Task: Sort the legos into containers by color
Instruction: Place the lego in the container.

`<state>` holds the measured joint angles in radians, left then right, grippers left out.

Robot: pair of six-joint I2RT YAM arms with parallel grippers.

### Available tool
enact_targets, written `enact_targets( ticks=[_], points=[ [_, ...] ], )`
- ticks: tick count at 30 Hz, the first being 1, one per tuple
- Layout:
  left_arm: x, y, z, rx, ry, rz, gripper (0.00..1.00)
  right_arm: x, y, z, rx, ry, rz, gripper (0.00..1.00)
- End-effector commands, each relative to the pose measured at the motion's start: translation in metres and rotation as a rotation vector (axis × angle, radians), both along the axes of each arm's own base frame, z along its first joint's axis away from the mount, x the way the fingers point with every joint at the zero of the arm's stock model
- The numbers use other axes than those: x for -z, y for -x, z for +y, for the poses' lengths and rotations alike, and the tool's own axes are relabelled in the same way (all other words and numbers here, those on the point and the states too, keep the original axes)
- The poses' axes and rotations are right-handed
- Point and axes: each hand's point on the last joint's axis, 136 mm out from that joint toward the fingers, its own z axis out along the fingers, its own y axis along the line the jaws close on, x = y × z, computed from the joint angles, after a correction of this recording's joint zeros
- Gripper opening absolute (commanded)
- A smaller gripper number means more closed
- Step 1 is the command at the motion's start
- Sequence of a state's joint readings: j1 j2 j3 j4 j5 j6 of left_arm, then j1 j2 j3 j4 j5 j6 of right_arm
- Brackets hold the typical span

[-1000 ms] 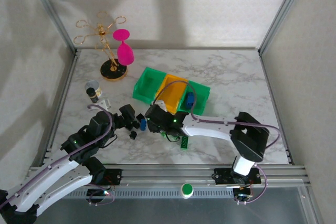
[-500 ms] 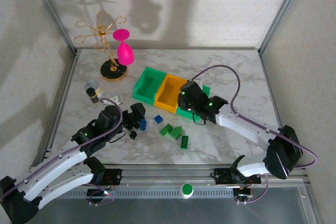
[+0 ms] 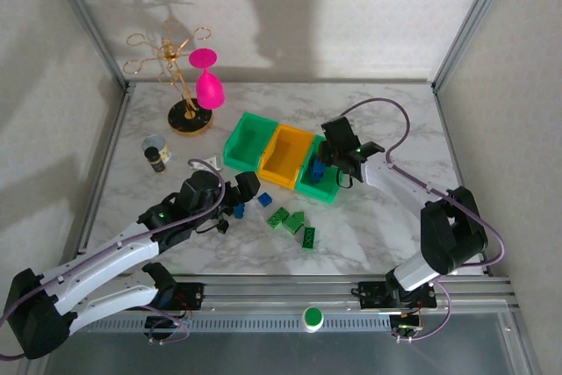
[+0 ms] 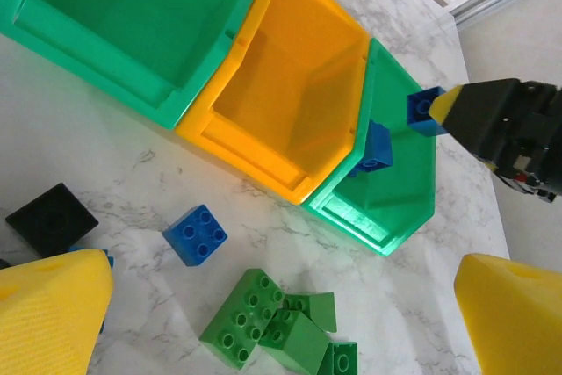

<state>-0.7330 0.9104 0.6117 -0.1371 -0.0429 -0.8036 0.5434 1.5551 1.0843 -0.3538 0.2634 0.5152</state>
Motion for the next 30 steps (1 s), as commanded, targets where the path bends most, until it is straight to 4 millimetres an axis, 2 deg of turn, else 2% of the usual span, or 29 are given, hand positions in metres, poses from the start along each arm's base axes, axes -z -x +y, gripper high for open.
enact_targets(
  ticks=[1,8,13,19,23,30],
  points=[
    [-0.017,-0.002,-0.01,0.032,0.019,-0.044,1.0,-0.01,-0.018,0.011,-0.033,-0.033,-0.035,0.45],
    [-0.015,-0.003,-0.008,0.024,0.0,-0.041,1.0,0.01,-0.026,0.018,-0.061,-0.026,0.001,0.45],
    [-0.013,-0.003,-0.007,0.021,-0.009,-0.04,1.0,0.02,-0.03,0.016,-0.057,-0.022,0.024,0.46],
    [-0.013,-0.004,-0.006,0.019,-0.013,-0.041,1.0,0.025,-0.032,0.013,-0.053,-0.015,0.033,0.53],
    [-0.014,-0.004,-0.006,0.019,-0.018,-0.042,1.0,0.015,-0.034,0.016,-0.063,-0.027,0.015,0.55],
    [-0.02,-0.005,-0.005,0.016,-0.025,-0.053,1.0,-0.022,-0.029,0.02,-0.083,-0.068,-0.041,0.55]
  ],
)
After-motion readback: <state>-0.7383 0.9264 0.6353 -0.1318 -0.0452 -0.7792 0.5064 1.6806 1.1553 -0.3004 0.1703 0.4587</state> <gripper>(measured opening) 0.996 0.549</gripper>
